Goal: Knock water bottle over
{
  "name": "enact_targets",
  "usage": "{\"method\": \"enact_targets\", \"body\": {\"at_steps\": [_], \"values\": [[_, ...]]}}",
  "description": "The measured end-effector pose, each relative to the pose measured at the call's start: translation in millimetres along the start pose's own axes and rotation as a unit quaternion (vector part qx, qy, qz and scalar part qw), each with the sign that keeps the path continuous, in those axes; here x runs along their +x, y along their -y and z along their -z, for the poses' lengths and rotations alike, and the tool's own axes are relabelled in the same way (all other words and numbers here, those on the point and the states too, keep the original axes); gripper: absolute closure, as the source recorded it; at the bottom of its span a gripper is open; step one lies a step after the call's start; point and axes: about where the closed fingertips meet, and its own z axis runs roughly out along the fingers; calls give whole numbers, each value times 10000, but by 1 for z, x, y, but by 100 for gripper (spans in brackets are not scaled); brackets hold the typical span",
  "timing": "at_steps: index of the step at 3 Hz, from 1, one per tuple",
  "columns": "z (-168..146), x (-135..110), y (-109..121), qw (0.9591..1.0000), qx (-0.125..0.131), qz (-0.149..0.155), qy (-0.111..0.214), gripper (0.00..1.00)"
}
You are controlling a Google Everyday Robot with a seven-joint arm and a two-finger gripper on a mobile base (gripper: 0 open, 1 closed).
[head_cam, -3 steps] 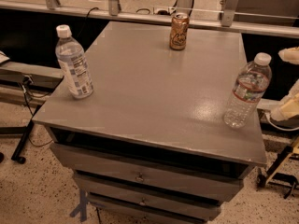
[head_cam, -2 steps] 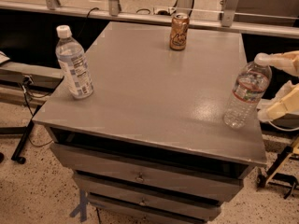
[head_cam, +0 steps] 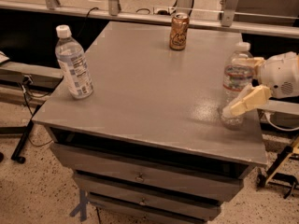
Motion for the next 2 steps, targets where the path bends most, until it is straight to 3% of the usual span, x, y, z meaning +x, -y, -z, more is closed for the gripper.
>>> {"method": "enact_targets", "body": {"at_steps": [2], "values": [[-85,-24,12,9996,-200,-154,82,0]]}}
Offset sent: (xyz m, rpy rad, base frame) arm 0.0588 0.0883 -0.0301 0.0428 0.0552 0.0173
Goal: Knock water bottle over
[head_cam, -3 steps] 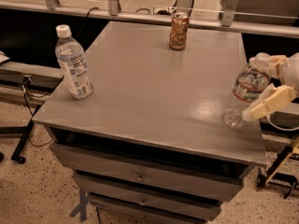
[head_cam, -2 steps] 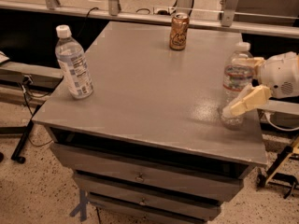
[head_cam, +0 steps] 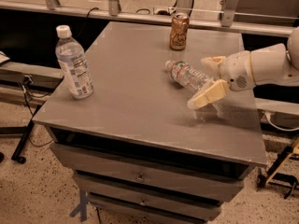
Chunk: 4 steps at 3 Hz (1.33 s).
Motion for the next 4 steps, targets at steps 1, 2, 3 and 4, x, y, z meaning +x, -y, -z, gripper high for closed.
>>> {"method": "enact_targets", "body": {"at_steps": [1,2,3,4], "values": [[5,-4,7,10000,70,39,3,0],[39,-19,15,9994,220,233,103,0],[84,-38,15,9981,301,519,168,0],[112,-38,9,9978,266,600,32,0]]}}
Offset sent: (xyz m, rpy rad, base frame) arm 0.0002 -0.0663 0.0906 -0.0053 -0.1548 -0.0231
